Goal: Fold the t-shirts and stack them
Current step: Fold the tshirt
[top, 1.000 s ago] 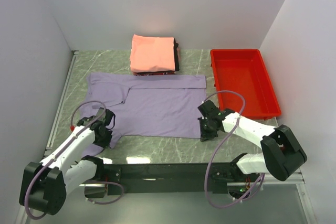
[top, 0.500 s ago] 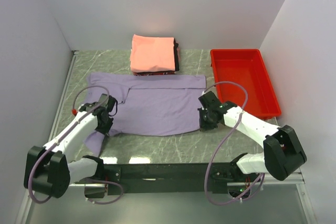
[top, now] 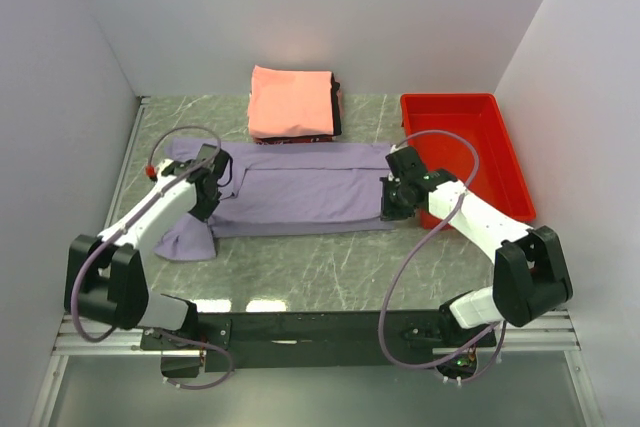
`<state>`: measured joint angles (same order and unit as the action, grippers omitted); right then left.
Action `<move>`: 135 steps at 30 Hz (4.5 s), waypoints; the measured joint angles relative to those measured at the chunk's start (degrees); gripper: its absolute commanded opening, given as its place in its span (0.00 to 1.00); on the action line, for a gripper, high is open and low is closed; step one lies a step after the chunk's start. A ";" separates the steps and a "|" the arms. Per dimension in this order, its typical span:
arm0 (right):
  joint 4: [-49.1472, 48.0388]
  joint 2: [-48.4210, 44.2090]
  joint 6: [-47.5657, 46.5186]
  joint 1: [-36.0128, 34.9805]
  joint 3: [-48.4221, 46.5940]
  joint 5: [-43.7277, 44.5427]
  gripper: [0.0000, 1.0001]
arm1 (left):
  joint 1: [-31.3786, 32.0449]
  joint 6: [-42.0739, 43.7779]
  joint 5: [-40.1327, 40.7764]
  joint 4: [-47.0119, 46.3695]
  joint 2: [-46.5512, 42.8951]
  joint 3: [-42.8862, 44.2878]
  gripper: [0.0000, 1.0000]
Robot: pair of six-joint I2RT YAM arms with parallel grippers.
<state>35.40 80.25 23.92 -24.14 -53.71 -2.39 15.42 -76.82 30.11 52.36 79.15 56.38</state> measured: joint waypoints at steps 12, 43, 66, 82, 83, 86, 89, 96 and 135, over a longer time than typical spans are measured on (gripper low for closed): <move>0.09 5.09 -0.90 2.08 -4.85 -0.17 0.01 | 0.00 6.91 1.49 -3.87 8.92 8.94 0.01; 0.20 26.21 -0.52 8.50 -23.63 -0.11 0.60 | -4.87 17.42 1.51 -7.41 28.89 24.79 0.57; -2.75 14.27 -2.40 5.46 -11.28 -3.26 0.85 | 0.79 18.43 -9.25 -12.59 3.19 -2.23 0.97; -3.69 13.99 -2.58 5.16 -10.73 -3.19 0.85 | 0.63 15.78 -7.58 -14.60 11.21 -4.59 0.55; -3.72 13.99 -2.60 5.14 -10.73 -3.19 0.85 | 0.63 15.61 -7.08 -14.58 11.21 -4.50 0.55; -3.72 13.99 -2.60 5.14 -10.73 -3.10 0.85 | 0.39 15.45 -5.99 -14.62 11.23 -3.96 0.49; -3.72 13.99 -2.60 5.14 -10.73 -3.10 0.85 | -0.07 15.39 -5.42 -14.38 11.65 -2.95 0.46; -3.72 13.99 -2.62 5.16 -10.73 -3.04 0.85 | -0.83 15.02 -4.96 -14.14 12.31 -1.79 0.15; -3.61 13.99 -3.26 5.14 -10.75 -1.68 0.85 | -9.42 53.64 0.85 -29.79 21.77 17.49 0.01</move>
<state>31.79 94.24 20.67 -19.00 -64.47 -4.08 6.00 -23.18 30.96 22.57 100.92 73.87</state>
